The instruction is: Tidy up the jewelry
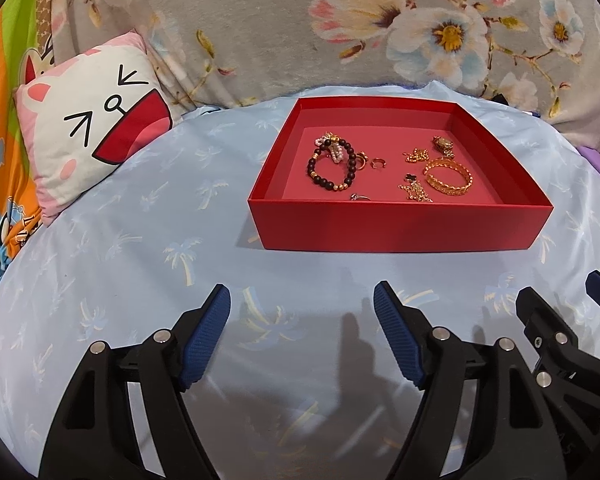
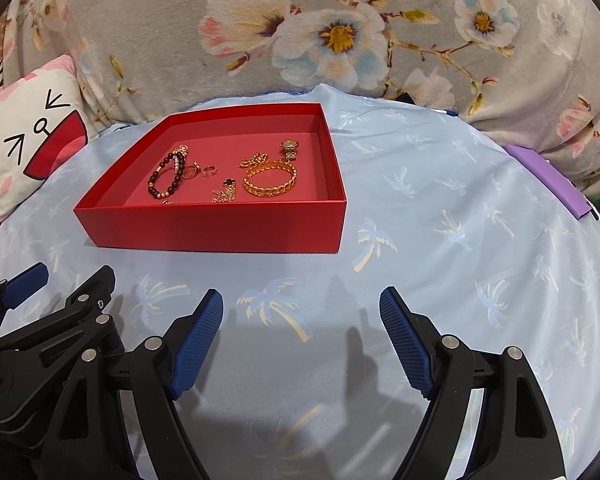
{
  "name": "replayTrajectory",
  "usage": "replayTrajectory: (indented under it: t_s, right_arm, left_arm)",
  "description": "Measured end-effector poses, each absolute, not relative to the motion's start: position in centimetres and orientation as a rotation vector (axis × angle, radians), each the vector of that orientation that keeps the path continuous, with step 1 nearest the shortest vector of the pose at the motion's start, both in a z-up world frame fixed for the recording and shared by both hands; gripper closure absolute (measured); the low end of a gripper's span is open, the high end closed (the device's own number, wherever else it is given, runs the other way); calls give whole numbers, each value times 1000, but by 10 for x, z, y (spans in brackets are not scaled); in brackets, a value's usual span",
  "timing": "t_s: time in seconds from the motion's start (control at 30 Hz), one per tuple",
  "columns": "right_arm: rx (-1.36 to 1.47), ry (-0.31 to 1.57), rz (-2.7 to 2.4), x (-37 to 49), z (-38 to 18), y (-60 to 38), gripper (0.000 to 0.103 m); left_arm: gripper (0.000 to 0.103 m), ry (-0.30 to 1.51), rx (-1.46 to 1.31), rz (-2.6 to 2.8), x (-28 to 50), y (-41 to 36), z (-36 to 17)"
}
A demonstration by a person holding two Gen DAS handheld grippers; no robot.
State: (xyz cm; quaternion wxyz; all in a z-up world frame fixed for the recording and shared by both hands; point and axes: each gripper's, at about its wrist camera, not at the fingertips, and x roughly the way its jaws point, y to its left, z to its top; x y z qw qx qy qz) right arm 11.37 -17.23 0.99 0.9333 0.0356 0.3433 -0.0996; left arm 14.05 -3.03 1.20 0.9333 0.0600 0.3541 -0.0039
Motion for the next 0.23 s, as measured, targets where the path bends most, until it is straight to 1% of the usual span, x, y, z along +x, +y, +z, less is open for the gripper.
replayTrajectory:
  t_s: [0.23]
  right_arm:
    - [73, 704, -204, 113, 11, -176, 24]
  left_arm:
    - [31, 734, 121, -10, 142, -30, 11]
